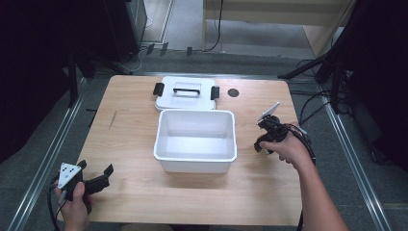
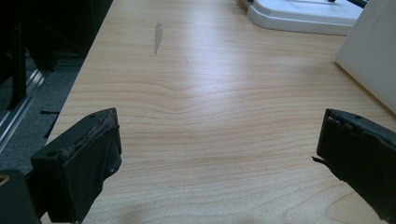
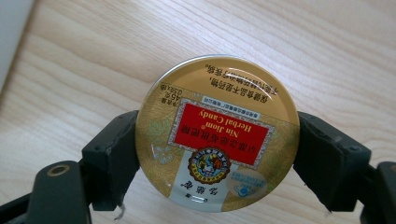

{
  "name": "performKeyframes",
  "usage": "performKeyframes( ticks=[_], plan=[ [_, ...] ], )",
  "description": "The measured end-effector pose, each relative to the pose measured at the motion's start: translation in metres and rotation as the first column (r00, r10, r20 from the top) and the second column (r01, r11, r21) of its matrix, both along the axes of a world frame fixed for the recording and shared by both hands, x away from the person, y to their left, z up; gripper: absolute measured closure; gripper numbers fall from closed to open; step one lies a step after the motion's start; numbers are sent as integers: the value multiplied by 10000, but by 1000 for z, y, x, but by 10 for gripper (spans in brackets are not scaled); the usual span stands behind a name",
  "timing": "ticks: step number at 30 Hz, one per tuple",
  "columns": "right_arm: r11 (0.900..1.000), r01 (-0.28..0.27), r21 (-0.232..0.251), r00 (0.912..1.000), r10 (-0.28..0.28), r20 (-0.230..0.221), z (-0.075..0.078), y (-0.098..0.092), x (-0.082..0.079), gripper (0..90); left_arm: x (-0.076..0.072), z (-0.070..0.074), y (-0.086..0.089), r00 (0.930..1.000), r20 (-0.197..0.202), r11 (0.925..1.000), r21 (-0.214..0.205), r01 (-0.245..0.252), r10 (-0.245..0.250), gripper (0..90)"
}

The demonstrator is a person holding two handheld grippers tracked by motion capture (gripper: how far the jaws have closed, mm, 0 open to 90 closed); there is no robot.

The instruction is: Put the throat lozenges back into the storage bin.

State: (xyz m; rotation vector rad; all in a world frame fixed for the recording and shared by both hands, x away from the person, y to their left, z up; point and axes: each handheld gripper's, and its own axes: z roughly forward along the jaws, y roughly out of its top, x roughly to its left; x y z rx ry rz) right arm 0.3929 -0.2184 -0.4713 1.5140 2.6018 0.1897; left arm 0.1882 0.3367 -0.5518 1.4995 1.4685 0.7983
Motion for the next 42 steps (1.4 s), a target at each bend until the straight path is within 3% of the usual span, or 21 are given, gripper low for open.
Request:
performKeyframes(
  ticks=[8, 17, 33, 42],
  plan=[
    [9928, -1198, -64, 9921, 1199, 363, 20, 7, -5, 206, 0, 0, 0, 10000, -11, 10000, 9, -5, 5, 3],
    [9855, -1683, -211, 9844, 1692, 490, 45, 14, -10, 206, 0, 0, 0, 10000, -12, 10000, -30, -11, 11, 3],
    [9704, -2415, -9, 9664, 2406, 900, 91, 28, -15, 206, 0, 0, 0, 10000, -55, 10000, -58, -21, 21, 3],
    [9550, -2963, -133, 9494, 2960, 1049, 109, 46, -20, 206, 0, 0, 0, 10000, -21, 10000, -53, -27, 27, 3]
  ],
)
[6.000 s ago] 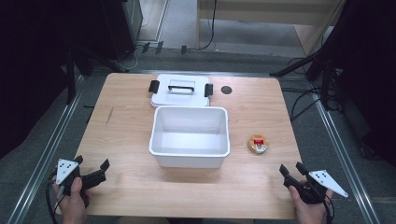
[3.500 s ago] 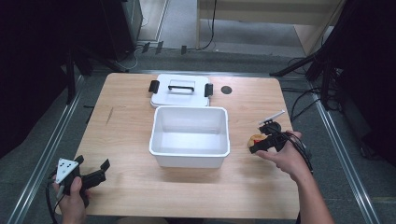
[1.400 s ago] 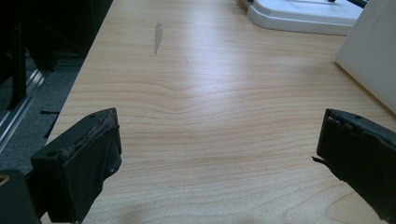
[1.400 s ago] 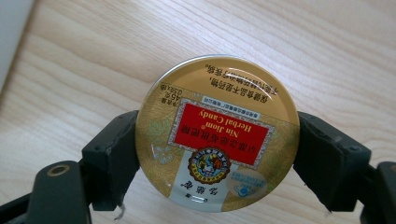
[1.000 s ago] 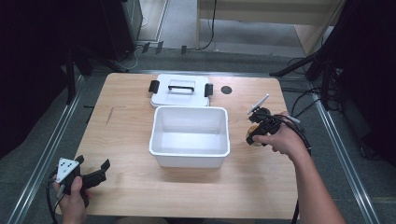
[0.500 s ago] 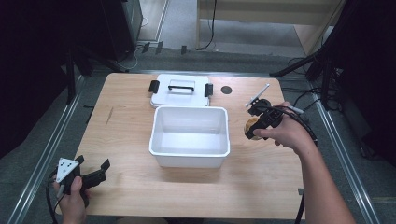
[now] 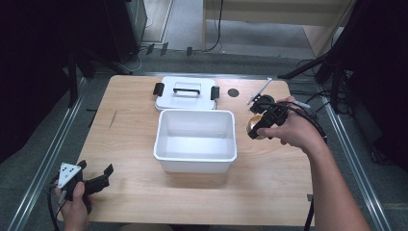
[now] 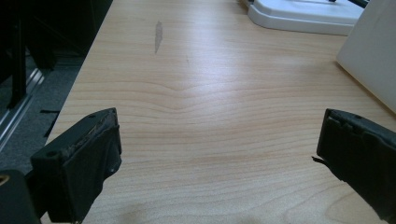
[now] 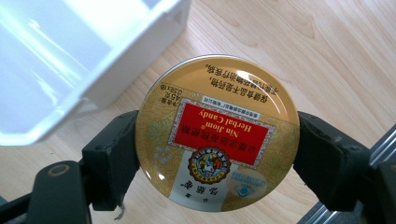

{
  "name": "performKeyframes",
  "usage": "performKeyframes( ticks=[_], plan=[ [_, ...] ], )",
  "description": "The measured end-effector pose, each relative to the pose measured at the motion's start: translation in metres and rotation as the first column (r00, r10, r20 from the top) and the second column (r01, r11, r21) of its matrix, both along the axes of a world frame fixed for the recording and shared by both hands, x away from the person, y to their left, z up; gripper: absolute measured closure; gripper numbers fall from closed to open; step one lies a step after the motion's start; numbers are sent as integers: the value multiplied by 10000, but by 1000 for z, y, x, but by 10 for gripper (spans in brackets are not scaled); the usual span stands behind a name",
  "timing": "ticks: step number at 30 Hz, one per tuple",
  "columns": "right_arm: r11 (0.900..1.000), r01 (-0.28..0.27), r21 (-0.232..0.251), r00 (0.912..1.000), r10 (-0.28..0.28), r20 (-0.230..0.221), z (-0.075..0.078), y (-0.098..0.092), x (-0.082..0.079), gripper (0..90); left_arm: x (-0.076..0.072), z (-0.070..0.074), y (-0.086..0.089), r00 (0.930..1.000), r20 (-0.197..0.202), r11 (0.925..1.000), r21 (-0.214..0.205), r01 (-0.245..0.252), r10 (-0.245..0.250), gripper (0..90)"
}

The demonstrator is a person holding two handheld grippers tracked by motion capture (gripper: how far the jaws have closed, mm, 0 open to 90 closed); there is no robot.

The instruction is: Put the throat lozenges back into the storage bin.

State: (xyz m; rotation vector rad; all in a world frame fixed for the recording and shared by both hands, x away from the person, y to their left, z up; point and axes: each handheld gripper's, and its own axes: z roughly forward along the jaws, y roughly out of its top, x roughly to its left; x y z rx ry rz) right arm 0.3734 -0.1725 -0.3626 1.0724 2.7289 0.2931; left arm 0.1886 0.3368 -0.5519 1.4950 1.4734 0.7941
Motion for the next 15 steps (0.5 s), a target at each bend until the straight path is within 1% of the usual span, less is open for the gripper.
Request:
performKeyframes(
  ticks=[4, 8, 13, 15],
  plan=[
    [9998, -190, -95, 9998, 191, 31, 5, 10, -2, 206, 0, 0, 0, 10000, 8, 10000, -1, -10, 10, 3],
    [9992, -378, -89, 9993, 378, 62, 9, 20, -3, 206, 0, 0, 0, 10000, 16, 10000, 1, -2, 2, 3],
    [9982, -586, -129, 9983, 587, 44, 12, 30, -6, 206, 0, 0, 0, 10000, 3, 10000, 12, 9, -9, 3],
    [9967, -802, -158, 9967, 803, 79, 12, 35, -6, 206, 0, 0, 0, 10000, 1, 10000, 11, 10, -10, 3]
  ],
)
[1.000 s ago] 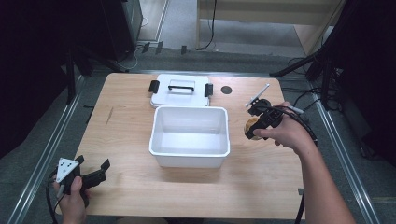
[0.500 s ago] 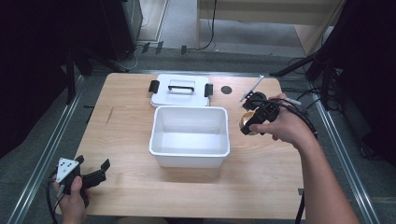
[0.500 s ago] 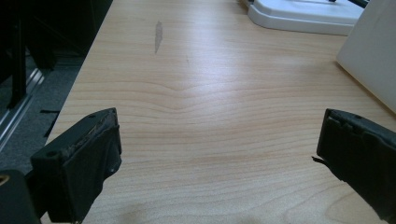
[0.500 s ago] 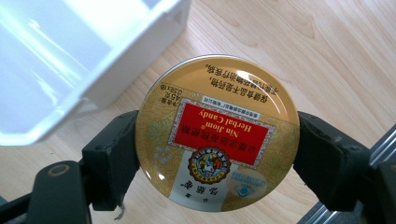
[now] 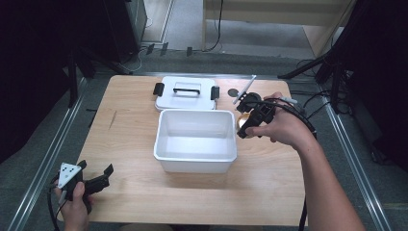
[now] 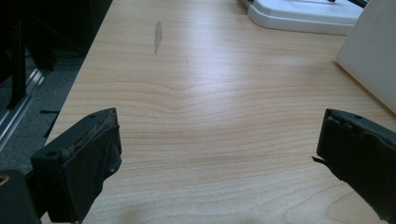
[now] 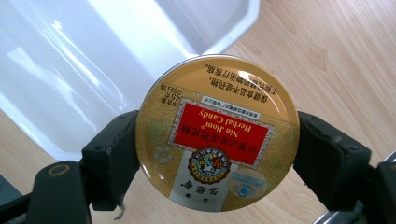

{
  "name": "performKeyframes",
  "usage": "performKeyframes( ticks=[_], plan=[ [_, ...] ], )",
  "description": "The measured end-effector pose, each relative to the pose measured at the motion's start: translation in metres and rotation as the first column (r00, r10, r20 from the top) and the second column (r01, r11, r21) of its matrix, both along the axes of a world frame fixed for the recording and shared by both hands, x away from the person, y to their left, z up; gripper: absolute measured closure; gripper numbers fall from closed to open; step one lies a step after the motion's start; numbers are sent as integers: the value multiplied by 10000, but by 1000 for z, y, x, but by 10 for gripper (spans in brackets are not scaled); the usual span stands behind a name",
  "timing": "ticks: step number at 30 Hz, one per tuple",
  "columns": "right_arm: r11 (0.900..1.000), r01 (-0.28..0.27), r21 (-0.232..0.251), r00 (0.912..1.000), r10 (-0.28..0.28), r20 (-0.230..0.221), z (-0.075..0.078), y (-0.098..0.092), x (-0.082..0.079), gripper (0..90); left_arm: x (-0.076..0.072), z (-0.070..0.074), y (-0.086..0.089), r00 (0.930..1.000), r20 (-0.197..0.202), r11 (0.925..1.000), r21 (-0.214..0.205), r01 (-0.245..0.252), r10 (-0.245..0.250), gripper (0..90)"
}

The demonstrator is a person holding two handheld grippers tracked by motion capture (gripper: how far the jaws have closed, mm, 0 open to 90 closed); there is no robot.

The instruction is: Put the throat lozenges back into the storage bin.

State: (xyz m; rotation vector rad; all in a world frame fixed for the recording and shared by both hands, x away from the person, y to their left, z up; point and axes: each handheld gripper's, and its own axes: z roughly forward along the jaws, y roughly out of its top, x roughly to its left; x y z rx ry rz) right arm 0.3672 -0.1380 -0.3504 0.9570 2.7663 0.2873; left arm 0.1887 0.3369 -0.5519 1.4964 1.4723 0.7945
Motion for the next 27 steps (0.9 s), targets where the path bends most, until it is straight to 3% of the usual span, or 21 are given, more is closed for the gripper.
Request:
performKeyframes(
  ticks=[27],
  plan=[
    [9913, -1283, 279, 9917, 1285, -61, -7, 48, -4, 207, 0, 0, 0, 10000, -1, 10000, -10, 5, -5, 3]
  ],
)
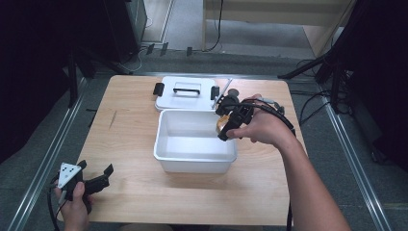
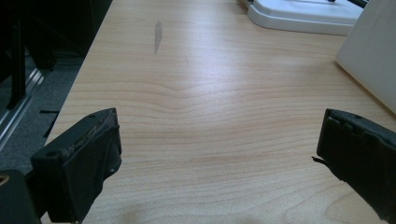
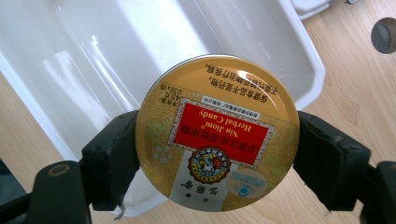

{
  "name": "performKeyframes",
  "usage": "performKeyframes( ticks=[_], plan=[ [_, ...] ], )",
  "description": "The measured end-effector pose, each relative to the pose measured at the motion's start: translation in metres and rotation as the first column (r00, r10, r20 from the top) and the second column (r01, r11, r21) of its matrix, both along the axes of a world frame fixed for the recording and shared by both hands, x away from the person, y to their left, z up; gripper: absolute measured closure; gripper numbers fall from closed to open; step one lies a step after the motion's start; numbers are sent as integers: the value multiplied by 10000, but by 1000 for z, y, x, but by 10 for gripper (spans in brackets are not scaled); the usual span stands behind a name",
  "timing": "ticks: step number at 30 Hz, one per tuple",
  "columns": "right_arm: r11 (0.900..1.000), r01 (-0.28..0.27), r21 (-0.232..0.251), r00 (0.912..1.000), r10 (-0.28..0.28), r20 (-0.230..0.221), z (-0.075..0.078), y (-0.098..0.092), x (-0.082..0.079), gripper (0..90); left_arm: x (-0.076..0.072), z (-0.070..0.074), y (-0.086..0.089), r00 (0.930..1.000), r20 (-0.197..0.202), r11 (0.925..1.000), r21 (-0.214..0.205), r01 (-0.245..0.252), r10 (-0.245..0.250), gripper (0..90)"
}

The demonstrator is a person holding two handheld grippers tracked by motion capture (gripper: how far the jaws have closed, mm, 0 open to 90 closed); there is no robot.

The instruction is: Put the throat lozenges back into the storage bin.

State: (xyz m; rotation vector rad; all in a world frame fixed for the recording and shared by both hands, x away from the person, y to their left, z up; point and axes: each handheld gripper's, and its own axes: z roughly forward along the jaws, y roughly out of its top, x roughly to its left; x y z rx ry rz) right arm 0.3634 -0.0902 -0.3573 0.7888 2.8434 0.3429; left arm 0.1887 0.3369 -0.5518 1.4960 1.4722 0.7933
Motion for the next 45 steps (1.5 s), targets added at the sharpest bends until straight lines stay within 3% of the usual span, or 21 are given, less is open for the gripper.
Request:
performKeyframes(
  ticks=[10, 25, 45],
  plan=[
    [9978, -647, 126, 9978, 649, -131, -11, 11, 1, 206, 0, 0, 0, 10000, -19, 10000, 5, 13, -13, 3],
    [9894, -1408, -345, 9900, 1409, -5, -27, 15, 4, 206, 0, 0, 0, 10000, -30, 10000, -27, 21, -21, 3],
    [9866, -1516, -601, 9882, 1499, -317, -52, 18, 9, 205, 0, 0, 0, 10000, -46, 10000, -53, 41, -41, 3]
  ],
)
